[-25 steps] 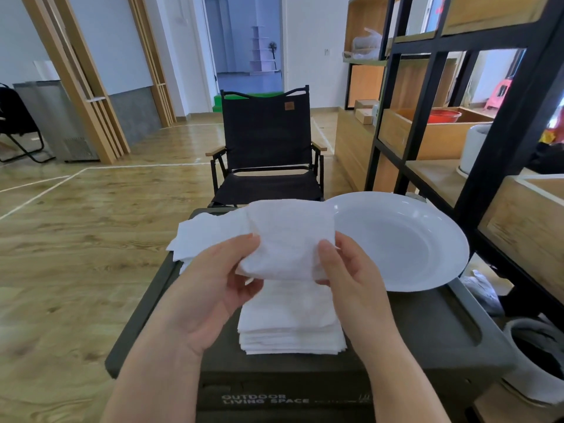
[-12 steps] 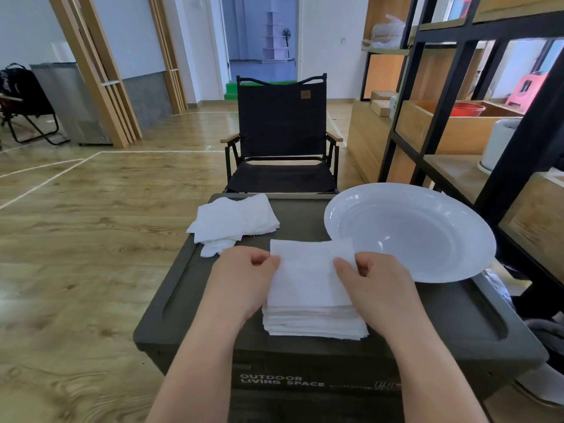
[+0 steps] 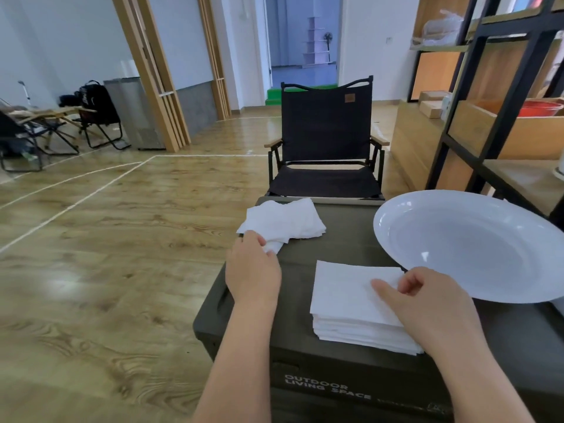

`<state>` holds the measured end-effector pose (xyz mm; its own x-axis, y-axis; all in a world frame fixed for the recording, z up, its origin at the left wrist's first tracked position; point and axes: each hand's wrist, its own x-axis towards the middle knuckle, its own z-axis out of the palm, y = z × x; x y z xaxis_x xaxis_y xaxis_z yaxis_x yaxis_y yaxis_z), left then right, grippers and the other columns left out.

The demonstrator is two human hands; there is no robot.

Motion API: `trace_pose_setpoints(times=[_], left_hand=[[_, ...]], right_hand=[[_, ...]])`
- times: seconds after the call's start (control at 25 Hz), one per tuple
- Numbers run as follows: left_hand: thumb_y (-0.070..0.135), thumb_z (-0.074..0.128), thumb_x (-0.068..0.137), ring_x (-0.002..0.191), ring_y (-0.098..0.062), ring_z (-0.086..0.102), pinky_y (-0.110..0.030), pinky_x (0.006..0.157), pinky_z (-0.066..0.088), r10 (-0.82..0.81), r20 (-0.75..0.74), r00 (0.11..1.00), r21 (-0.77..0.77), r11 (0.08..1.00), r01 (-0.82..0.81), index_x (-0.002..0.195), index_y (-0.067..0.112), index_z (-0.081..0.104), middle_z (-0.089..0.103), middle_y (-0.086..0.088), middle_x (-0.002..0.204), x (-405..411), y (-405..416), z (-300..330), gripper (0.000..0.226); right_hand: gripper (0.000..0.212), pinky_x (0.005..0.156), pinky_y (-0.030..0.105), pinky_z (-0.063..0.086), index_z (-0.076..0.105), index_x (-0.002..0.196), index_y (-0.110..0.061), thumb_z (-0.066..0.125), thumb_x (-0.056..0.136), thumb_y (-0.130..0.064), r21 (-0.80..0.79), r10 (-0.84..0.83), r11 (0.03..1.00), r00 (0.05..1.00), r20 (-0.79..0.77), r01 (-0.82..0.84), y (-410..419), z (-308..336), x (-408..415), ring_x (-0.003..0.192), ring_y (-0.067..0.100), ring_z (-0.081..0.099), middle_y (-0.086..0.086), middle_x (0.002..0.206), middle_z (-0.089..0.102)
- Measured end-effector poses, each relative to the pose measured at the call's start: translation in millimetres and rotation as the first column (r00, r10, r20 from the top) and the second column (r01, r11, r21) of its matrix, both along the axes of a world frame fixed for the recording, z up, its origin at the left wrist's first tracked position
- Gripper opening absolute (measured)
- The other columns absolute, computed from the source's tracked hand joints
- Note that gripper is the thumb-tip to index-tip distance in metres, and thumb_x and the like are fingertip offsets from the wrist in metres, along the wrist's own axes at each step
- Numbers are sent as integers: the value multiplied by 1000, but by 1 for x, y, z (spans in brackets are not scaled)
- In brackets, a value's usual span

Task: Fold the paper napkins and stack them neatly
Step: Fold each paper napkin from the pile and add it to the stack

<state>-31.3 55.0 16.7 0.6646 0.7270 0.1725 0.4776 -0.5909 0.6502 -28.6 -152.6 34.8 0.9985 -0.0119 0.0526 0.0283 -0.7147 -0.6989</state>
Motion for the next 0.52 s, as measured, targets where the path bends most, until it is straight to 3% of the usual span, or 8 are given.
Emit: trace_pose_setpoints(times=[0.16, 0.24, 0.32, 0.4, 0.52], left_hand=[[13, 55, 87, 117, -30, 40, -34, 86, 38, -1, -60, 998, 33, 999, 3, 139, 15, 33, 46, -10, 136, 19, 20, -13, 57], [12, 46, 91, 123, -29, 35, -36, 96, 35, -79, -126, 989, 31, 996, 84, 145, 21, 31, 46, -3, 141, 24, 22, -15, 57], [13, 39, 94, 125, -28, 33, -38, 100, 31, -125, -178, 976, 52, 989, 136, 141, 21, 41, 46, 1, 142, 25, 18, -15, 47], [13, 39, 95, 121, -29, 40, -37, 97, 34, -110, -97, 989, 98, 988, 120, 129, 12, 54, 53, -1, 136, 22, 13, -14, 37], [10, 46, 94, 115, -27, 52, -31, 91, 39, -71, 166, 984, 116, 992, 52, 124, 10, 62, 64, -4, 124, 13, 11, -11, 34]], right_hand=[[34, 53, 23, 33, 56, 67, -11, 65, 81, -41, 92, 17, 996, 999, 42, -21, 2, 3, -2, 59, 13, 48, 0, 62, 52], [34, 53, 24, 34, 56, 67, -11, 65, 81, -41, 103, 30, 994, 999, 37, -34, 3, 1, -1, 58, 13, 47, -1, 60, 51], [34, 52, 24, 34, 57, 67, -12, 65, 81, -42, 105, 32, 994, 999, 34, -36, 3, 0, -1, 58, 12, 48, -1, 60, 52], [33, 52, 24, 33, 57, 68, -13, 65, 81, -43, 116, 23, 993, 999, 34, -26, 2, -1, 0, 59, 12, 48, -2, 62, 53], [33, 53, 24, 34, 58, 68, -15, 65, 81, -44, 132, 5, 991, 998, 57, -13, 1, 0, 1, 61, 12, 49, -2, 63, 54]])
